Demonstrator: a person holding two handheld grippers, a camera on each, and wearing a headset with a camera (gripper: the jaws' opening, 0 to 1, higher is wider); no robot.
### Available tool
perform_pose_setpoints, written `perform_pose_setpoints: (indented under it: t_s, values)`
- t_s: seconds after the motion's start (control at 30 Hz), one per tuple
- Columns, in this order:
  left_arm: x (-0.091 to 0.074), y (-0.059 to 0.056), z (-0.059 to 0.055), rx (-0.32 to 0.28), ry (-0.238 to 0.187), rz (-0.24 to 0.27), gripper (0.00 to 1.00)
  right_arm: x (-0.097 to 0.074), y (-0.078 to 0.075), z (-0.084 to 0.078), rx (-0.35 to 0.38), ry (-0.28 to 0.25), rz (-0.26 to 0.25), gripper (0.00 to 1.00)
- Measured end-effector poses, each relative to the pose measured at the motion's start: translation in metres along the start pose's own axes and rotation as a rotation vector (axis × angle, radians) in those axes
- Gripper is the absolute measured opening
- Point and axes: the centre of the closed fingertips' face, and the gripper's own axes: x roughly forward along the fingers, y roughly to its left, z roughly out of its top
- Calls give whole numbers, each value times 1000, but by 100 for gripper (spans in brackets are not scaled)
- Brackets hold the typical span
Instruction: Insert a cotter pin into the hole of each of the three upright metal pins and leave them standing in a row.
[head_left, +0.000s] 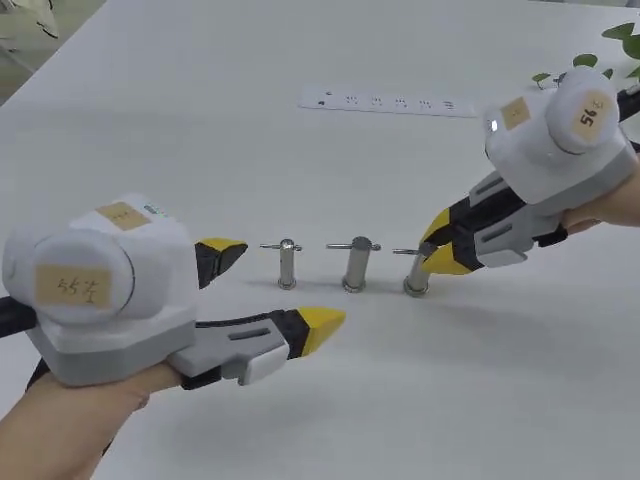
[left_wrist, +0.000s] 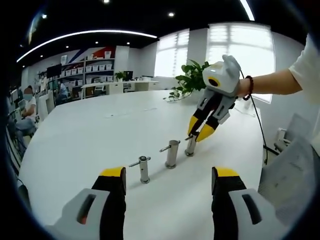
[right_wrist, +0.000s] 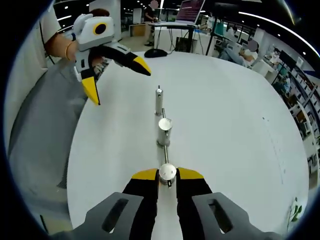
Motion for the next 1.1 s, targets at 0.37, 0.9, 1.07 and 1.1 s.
perform_pose_setpoints:
  t_s: [0.37,0.9,1.07,1.1]
  values:
    - [0,1,1,15,3,-3,69,0,-8,-5,-1,3,8,13]
    - [-3,2,-5,27,23,-6,70,1,-7,-6,44,-30,40,14]
    - [-3,3,-5,34,27,-10,71,9,-7,-12,21,-6,37,16]
    - [-4,3,-5,34,27,-9,72,9,-7,-11,37,-18,36,16]
